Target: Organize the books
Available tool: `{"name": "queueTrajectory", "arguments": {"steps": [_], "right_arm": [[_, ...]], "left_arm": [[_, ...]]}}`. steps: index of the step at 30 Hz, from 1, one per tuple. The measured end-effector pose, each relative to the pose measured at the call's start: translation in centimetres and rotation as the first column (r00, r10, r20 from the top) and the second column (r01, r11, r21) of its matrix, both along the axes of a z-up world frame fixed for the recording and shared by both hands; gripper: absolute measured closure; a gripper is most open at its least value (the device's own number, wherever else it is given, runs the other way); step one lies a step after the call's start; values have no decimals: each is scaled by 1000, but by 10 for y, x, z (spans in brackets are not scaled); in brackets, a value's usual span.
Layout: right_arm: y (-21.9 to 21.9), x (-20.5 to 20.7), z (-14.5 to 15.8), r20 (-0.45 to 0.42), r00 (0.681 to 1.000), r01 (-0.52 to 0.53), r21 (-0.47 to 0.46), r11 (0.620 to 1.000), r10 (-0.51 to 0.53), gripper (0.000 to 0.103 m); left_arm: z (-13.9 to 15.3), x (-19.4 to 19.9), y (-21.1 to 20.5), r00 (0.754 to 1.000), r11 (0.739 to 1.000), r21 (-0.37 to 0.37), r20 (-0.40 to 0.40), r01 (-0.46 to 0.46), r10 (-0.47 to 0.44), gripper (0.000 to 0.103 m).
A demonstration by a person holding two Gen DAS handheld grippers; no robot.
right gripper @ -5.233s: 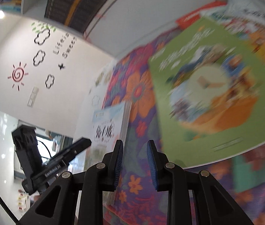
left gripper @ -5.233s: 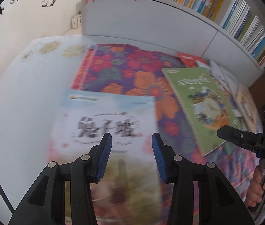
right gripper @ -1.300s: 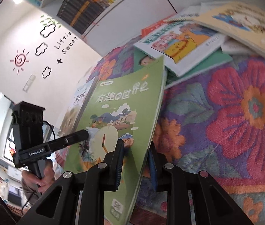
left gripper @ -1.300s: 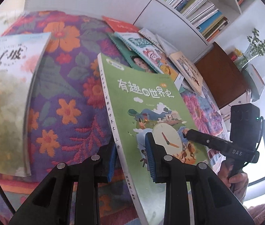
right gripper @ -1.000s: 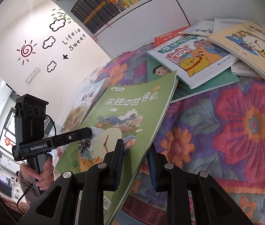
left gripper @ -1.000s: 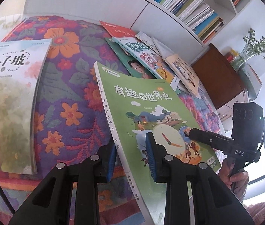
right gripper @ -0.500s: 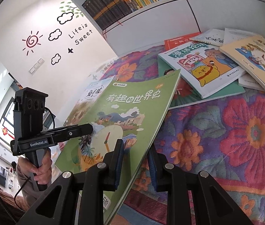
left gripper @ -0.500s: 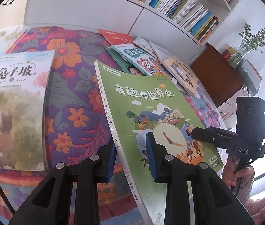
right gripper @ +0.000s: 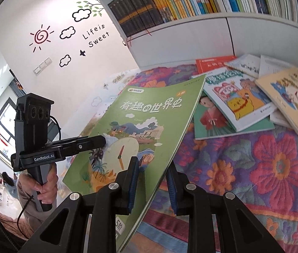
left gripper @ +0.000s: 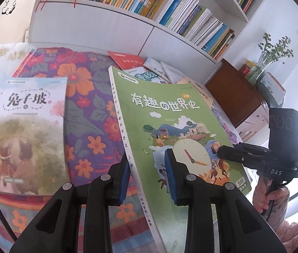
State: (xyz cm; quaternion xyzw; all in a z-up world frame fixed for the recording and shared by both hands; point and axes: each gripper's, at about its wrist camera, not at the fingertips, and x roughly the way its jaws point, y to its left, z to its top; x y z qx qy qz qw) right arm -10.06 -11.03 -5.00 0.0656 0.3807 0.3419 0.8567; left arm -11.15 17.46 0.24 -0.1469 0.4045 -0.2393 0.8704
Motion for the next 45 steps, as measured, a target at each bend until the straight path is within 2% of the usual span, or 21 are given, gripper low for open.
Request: {"name": "queueTrajectory", "arguments": {"steps": [9, 15, 26, 30, 34, 45], "right_arm": [[26, -11, 21, 38, 999, -6, -5, 1000, 6, 78], [53, -11, 34, 67, 997, -36, -14, 999, 37, 78], [100, 5, 51, 91, 989, -113, -18, 993, 115, 78], [123, 16, 57, 105, 985, -134, -23, 991, 135, 78], [146, 29, 60, 122, 982, -137, -42, 990, 141, 77], [201, 62, 44, 56, 976, -212, -17, 977, 213, 77]], "left_arm": [[24, -6, 21, 998, 1000, 23, 58, -21, 20, 73], [37, -8, 40, 993, 996, 69, 105, -60, 53, 72], [45, 2, 90, 983, 991, 25, 131, -134, 129, 71], [50, 11, 104, 974, 985, 46, 160, -168, 158, 71], [51, 23, 123, 972, 980, 51, 151, -192, 182, 71], [30, 35, 172, 961, 963, 67, 112, -262, 254, 70]]}}
